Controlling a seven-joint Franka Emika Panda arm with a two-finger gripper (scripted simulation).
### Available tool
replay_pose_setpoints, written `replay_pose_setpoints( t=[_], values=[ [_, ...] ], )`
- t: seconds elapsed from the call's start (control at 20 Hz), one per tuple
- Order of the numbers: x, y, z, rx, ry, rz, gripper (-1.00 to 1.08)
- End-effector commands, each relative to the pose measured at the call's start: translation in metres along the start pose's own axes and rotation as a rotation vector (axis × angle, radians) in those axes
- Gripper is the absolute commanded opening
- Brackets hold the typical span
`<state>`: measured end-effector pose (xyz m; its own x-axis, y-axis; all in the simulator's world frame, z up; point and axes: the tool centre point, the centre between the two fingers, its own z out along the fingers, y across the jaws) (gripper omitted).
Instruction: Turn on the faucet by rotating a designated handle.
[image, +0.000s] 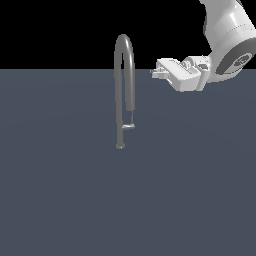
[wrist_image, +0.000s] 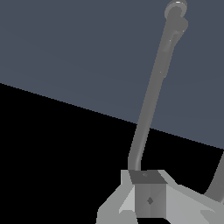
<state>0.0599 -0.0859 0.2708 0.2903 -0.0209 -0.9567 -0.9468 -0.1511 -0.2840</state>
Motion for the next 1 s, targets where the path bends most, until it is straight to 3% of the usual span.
replay_pose_setpoints(
  t=[0.0, 0.45, 0.95],
  values=[
    [0.031, 0.001, 0.020, -0.022, -0.015, 0.078, -1.00],
    [0.099, 0.011, 0.068, -0.081, -0.032, 0.253, -1.00],
    [0.111, 0.014, 0.078, -0.094, -0.039, 0.283, -1.00]
  ],
)
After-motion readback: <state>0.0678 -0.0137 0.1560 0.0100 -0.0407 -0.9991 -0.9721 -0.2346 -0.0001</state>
